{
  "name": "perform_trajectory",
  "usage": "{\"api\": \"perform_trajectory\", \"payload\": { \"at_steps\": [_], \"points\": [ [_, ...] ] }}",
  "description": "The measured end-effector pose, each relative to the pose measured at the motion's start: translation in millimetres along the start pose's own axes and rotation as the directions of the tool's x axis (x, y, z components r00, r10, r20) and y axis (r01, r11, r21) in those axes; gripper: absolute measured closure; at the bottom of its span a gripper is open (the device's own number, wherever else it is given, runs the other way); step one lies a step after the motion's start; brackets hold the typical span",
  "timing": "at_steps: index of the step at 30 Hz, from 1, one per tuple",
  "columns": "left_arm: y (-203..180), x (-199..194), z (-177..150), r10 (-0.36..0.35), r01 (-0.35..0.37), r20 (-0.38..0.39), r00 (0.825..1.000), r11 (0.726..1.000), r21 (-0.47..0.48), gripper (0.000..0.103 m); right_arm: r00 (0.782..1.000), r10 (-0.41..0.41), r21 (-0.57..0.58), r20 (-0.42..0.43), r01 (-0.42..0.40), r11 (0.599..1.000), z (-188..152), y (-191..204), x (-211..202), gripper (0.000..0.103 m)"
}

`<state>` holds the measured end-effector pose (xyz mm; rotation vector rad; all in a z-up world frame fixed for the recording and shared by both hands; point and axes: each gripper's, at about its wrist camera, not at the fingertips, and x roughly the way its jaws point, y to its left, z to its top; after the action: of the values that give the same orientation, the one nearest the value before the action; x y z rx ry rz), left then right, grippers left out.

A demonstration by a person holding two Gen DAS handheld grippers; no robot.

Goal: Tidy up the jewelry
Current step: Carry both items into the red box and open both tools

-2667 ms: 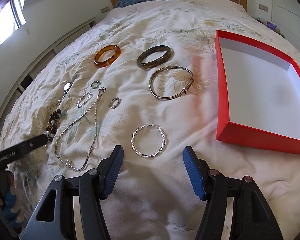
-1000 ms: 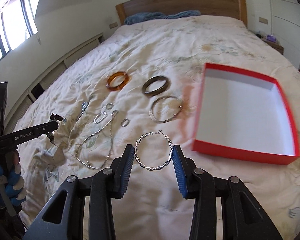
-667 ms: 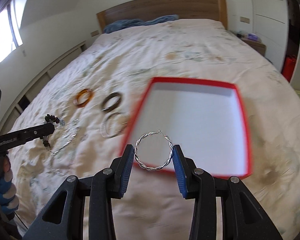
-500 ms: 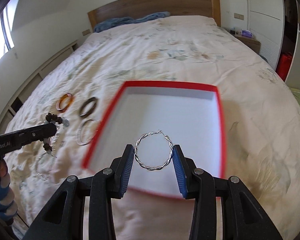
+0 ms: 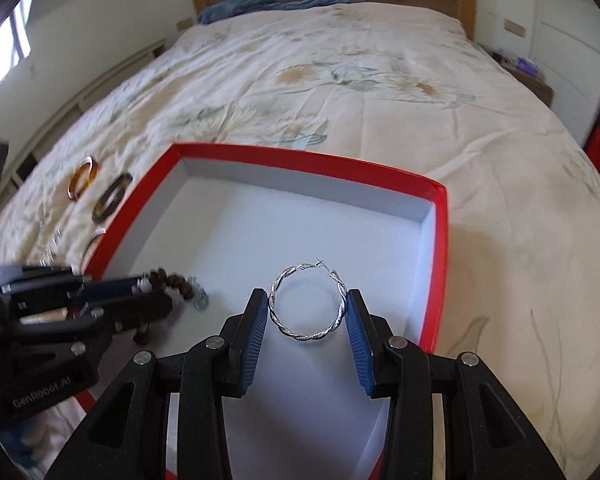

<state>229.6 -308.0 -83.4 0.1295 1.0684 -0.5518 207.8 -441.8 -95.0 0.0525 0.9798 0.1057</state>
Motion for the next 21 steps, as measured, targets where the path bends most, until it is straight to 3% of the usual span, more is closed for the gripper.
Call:
{"api": "perform_trajectory", "payload": {
  "at_steps": [6,11,21],
  "points": [
    [1.0,3.4,0.4,0.008,-0.008,0.001,1.0,1.0,0.002,0.086,0.997,-0.064,-0.113,-0.032,0.06,0.992,-0.2,11.1,4.0,0.056],
    [3.9,-7.2,1.3,-0.044,0.044,-0.001,0.999,0.999,-0.032,0.083,0.996,-0.087,-0.086,-0.013,0.085,0.993,-0.5,8.0,-17.9,0.053],
    [7.3,-95.7,-27.4,-0.07,0.075,0.087,0.994,0.996,-0.044,0.083,0.994,-0.105,-0.004,0.037,0.106,0.994,-29.6,30.1,-110.5,0.053]
  ]
}}
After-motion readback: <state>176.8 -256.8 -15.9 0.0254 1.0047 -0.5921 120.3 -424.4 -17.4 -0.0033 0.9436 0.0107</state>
